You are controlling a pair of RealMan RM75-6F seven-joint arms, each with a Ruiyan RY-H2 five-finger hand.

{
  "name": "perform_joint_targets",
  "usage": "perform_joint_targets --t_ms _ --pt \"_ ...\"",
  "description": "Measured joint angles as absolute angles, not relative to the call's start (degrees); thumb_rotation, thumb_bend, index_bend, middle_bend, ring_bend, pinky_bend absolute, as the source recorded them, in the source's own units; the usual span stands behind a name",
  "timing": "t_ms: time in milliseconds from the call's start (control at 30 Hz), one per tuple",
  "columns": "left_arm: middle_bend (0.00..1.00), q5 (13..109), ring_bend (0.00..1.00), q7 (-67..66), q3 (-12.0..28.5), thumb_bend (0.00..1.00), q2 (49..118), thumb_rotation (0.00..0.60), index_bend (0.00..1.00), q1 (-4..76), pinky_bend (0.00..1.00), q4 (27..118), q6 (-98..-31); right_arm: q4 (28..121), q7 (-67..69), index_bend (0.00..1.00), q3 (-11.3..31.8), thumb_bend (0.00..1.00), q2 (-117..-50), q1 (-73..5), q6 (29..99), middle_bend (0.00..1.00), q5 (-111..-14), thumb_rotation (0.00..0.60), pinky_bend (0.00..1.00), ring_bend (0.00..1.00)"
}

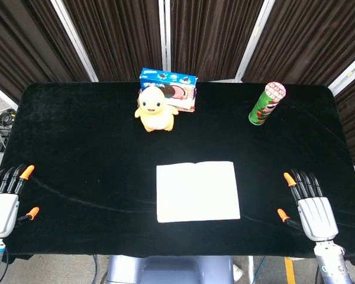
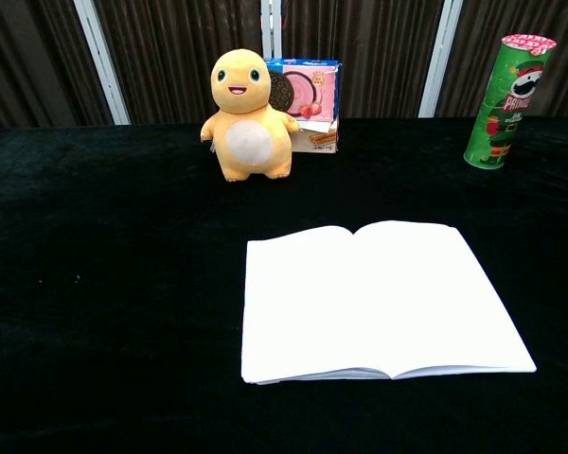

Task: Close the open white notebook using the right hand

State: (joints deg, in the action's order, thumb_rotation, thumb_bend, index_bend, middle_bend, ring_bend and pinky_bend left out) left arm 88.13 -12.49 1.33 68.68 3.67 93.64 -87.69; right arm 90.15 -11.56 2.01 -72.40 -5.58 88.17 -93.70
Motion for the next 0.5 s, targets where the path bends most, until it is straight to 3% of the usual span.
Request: perform_joint_targets --t_ms 500 --pt "0.0 87.75 0.0 -12.45 1.64 0.18 68.81 0.6 0.0 3.8 0.0 93.43 -87.58 90.35 -10.08 0.0 1.69 0.15 -72.2 -6.1 87.03 0.0 -93.9 0.6 0.0 0.0"
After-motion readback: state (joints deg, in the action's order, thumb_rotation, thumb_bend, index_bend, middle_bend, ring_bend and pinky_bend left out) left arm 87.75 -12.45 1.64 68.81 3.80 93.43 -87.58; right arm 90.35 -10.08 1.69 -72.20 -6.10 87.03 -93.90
